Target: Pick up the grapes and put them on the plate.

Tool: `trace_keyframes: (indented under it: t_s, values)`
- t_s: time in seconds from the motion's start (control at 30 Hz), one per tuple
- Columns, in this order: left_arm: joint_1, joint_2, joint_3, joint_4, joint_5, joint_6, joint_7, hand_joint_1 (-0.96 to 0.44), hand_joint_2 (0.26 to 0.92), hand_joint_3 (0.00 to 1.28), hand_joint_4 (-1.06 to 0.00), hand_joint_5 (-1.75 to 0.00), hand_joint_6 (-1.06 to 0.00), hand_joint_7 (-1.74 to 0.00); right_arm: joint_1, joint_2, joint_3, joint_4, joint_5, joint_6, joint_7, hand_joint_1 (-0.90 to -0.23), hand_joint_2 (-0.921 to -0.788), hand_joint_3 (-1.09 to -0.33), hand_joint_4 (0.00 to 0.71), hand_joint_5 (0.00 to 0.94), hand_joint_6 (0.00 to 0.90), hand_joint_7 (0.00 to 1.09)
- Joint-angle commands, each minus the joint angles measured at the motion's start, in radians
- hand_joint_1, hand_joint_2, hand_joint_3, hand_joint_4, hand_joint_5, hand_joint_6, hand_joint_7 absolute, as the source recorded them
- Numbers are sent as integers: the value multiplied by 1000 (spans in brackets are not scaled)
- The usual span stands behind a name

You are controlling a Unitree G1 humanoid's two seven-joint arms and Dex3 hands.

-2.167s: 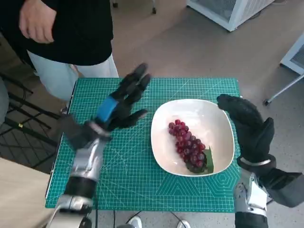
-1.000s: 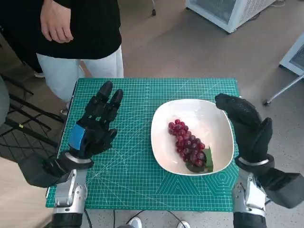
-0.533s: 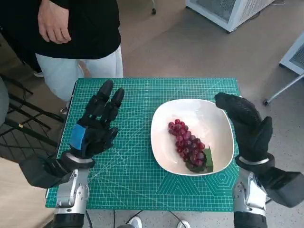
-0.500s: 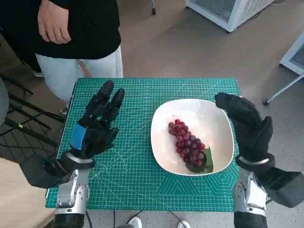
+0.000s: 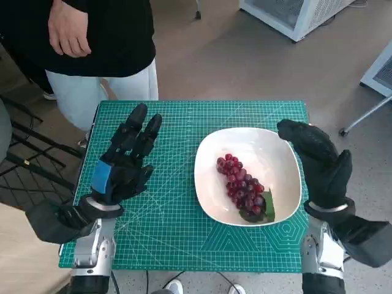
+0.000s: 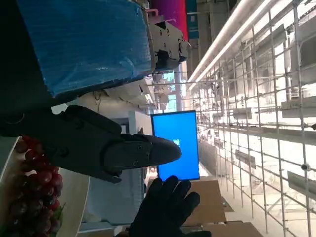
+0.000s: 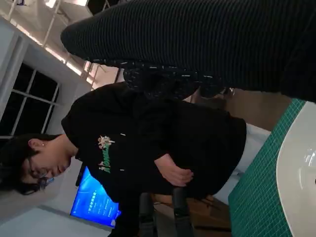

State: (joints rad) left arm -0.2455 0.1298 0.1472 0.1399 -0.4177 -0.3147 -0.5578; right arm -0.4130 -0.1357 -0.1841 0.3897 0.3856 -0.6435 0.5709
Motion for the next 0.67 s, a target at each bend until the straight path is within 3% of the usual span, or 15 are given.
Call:
trace_keyframes:
  t_s: [0.03,0.67]
  values:
    - [17,2,-7,-10,14,-15,-4,-545,921,393,-184,-14,-225,-52,12,-8,2,14,-4,9,8,-517,-921,-617,344,0,265,4]
    - [25,-1,-6,-7,-1,-13,-26,-548,921,394,-180,-4,-226,-45,1,-14,-3,45,6,-5,27,-519,-921,-615,344,0,265,3]
